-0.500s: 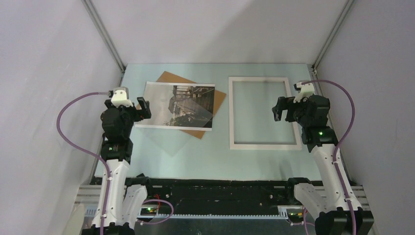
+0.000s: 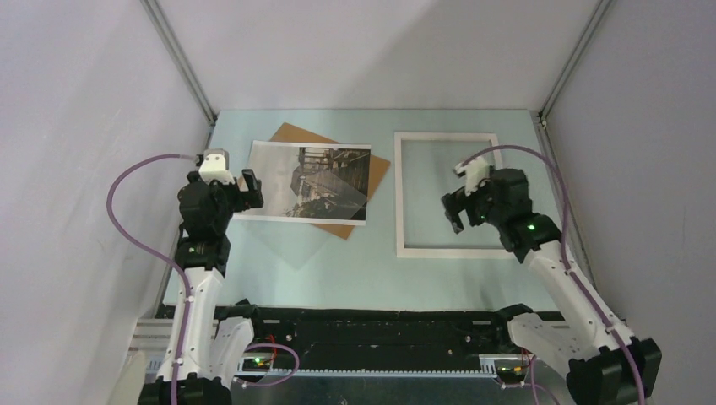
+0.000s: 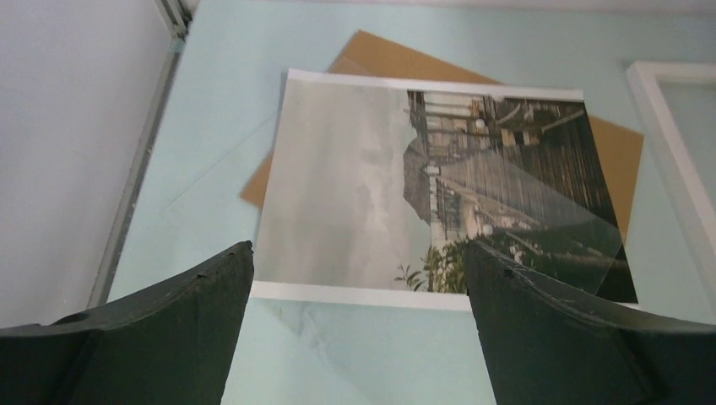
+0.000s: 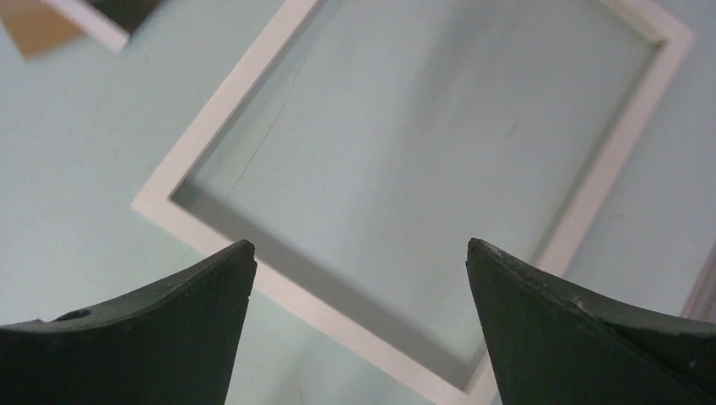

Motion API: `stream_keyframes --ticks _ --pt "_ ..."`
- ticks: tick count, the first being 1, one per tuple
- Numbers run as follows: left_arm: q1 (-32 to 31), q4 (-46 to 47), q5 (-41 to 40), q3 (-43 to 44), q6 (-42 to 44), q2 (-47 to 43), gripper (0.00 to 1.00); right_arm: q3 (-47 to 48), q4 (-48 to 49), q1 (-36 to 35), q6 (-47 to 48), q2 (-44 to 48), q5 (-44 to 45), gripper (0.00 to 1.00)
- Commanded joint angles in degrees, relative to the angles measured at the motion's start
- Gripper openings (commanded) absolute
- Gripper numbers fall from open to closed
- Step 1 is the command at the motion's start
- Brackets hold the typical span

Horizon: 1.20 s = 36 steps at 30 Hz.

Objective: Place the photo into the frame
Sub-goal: Move the photo frame to the center of the board.

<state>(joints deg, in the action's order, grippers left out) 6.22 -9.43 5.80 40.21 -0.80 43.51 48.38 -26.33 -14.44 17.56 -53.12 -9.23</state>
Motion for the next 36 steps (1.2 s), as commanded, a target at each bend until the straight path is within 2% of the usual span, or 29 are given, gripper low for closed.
stream_keyframes --ticks 1,10,16,30,32,36 --pt "-0.30 -3.00 4.52 2.48 4.72 2.06 0.98 2.24 -4.99 -7.87 5.15 -5.00 7.04 1.00" --pt "-2.33 -4.70 7.78 1.14 7.70 5.14 0.98 2.29 -2.69 -17.35 9.26 -15.98 2.08 1.00" --pt "-4.45 -5.25 7.76 2.04 8.80 7.66 0.98 2.23 -5.33 -19.03 11.46 -19.89 -3.17 0.98" --pt "-5.70 -5.27 8.05 2.05 10.47 11.78 0.98 2.27 -3.31 -20.74 14.87 -34.48 -3.62 0.88" --pt "-5.73 -5.30 7.85 1.79 10.72 11.69 0.98 2.25 -3.11 -20.76 15.40 -35.79 -2.62 0.85" --pt "-5.69 -5.30 7.78 1.43 11.42 11.20 0.98 2.24 -4.27 -19.78 16.57 -37.64 -1.67 0.69"
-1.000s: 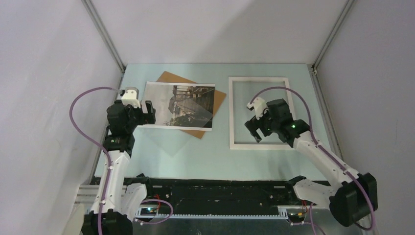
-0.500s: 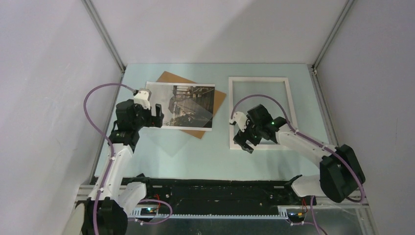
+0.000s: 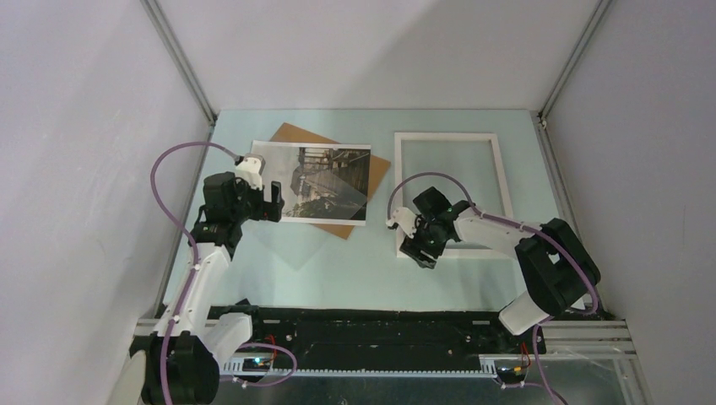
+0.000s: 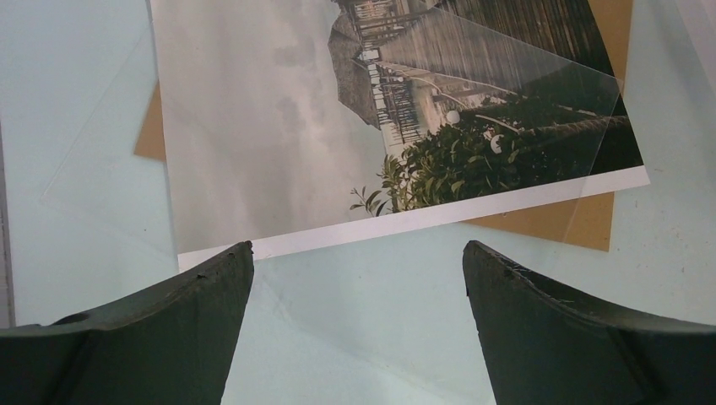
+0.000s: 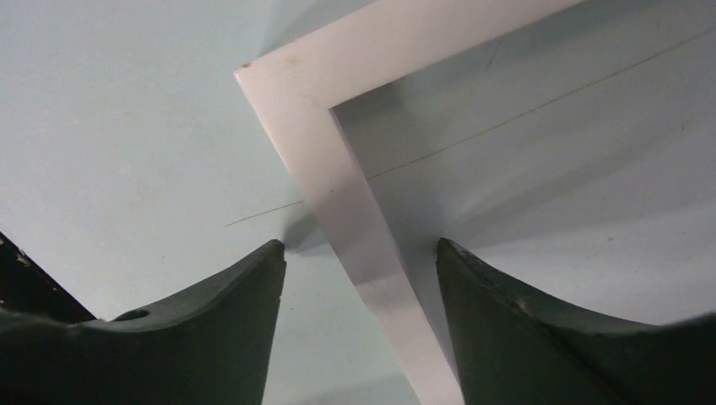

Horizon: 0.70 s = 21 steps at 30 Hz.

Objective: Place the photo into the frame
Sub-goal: Move the photo frame to the center of the board.

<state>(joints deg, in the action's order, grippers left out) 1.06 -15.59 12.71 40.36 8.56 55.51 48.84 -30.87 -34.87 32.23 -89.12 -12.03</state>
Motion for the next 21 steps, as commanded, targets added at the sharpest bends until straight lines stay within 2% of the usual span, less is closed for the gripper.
stream_keyframes --ticks 1,7,13,21 --pt "-0.53 0.85 0.89 1.27 2.16 -0.89 0.98 1.79 -0.44 1.42 2.19 -1.75 0.98 0.62" --pt "-0.54 0.89 1.02 1.45 2.74 -0.24 0.98 1.74 -3.44 6.19 3.00 -0.52 -0.04 0.34" --pt "-0.58 0.90 0.84 1.57 2.91 0.41 0.98 1.79 -4.52 10.51 3.26 0.30 0.12 0.15" --pt "-0.54 0.88 1.18 2.84 1.60 1.75 0.98 3.50 -1.86 12.43 0.31 -4.14 3.94 0.06"
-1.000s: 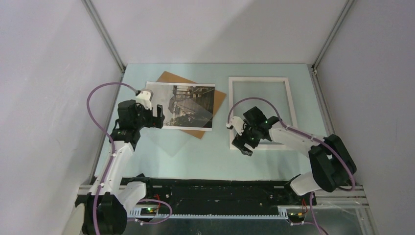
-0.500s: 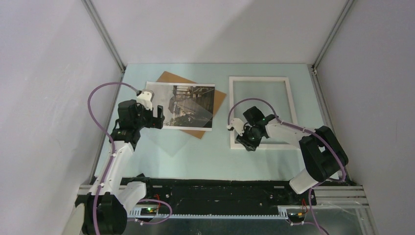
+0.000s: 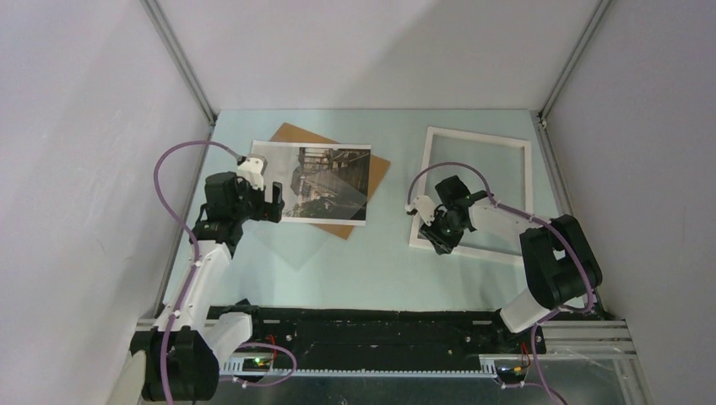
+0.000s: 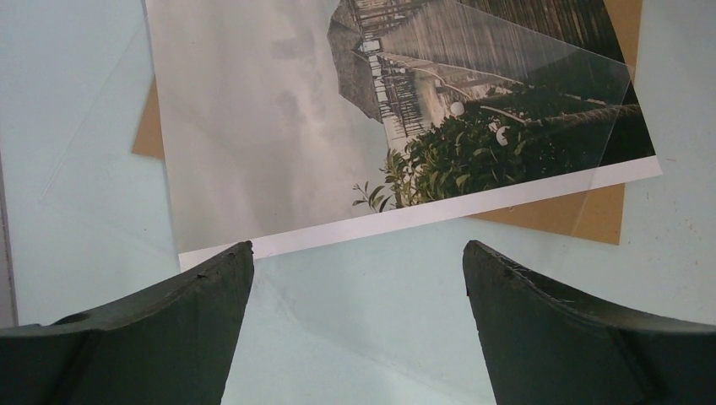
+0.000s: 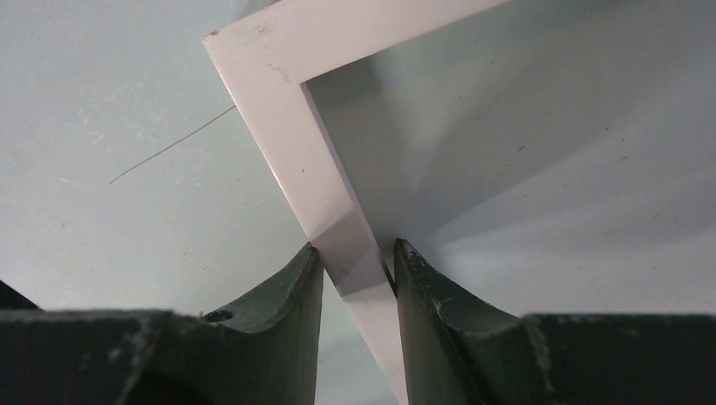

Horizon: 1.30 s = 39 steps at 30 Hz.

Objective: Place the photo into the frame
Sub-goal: Move the photo frame to the center of the board.

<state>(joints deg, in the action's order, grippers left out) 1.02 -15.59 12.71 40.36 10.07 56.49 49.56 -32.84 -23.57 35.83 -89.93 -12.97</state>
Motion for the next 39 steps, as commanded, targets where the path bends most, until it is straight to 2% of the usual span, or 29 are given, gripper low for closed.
stream_keyframes --ticks 1,9,19,27,39 --pt "-0.45 0.85 1.22 2.95 -0.27 1.22 0.98 4.15 -0.09 1.44 -4.23 -4.12 5.15 0.06" --pt "-0.52 0.88 0.44 3.61 -1.78 3.52 0.98 11.20 -1.89 1.99 -8.79 -10.19 4.60 0.04" --pt "-0.50 0.84 -0.20 3.41 -1.54 3.76 0.98 12.42 -4.26 -0.82 -11.17 -10.11 1.25 0.07" --pt "-0.49 0.90 -1.22 2.23 -0.62 2.88 0.98 12.38 -3.95 -6.86 -8.58 -11.42 3.14 0.00" --pt "-0.48 0.89 -1.74 1.59 0.36 1.87 0.98 11.94 -5.06 -16.35 -0.51 -11.79 3.88 0.00"
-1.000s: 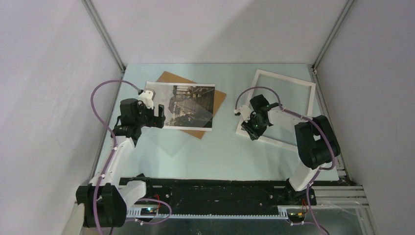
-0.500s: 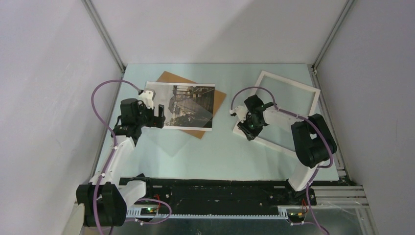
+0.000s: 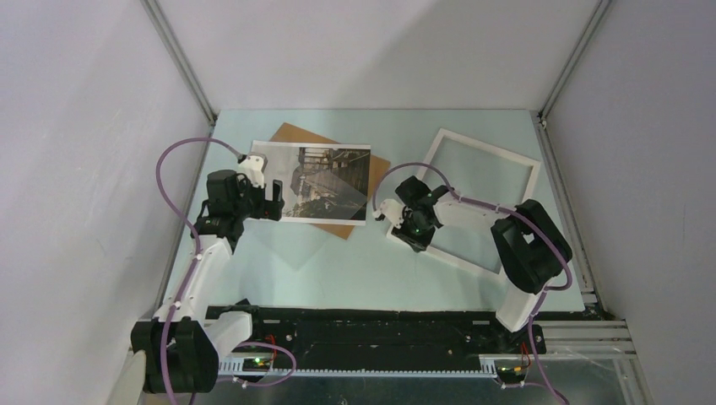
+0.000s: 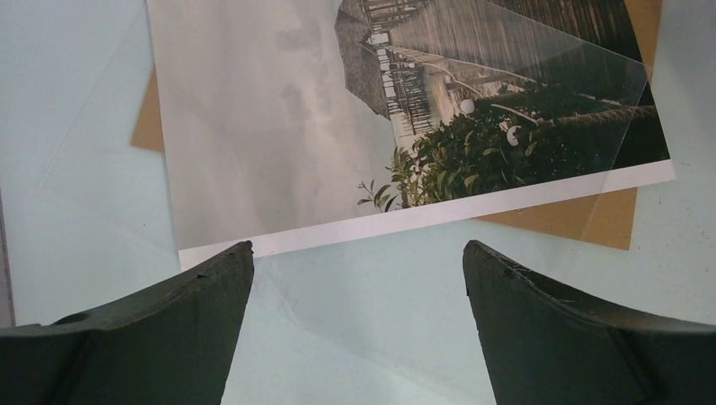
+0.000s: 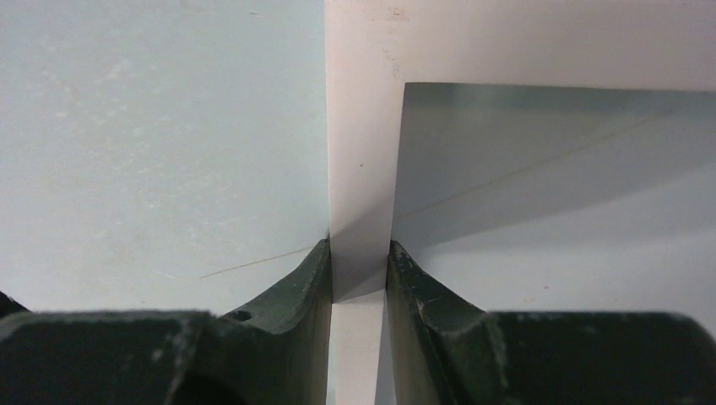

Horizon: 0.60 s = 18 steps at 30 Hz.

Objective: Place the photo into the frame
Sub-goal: Move the photo frame to the center of the board.

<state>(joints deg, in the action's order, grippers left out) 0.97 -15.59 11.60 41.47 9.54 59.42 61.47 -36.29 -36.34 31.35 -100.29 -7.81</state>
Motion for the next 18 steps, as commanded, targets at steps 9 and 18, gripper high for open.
stream_keyframes --ticks 9,18 --pt "-0.44 0.85 -0.88 0.46 1.31 -0.58 0.98 -2.89 -0.11 -8.18 12.13 -0.34 2.56 0.00" --pt "-0.43 0.95 -1.23 1.11 1.80 1.84 0.98 -5.41 1.96 -8.21 15.56 1.06 6.30 0.14"
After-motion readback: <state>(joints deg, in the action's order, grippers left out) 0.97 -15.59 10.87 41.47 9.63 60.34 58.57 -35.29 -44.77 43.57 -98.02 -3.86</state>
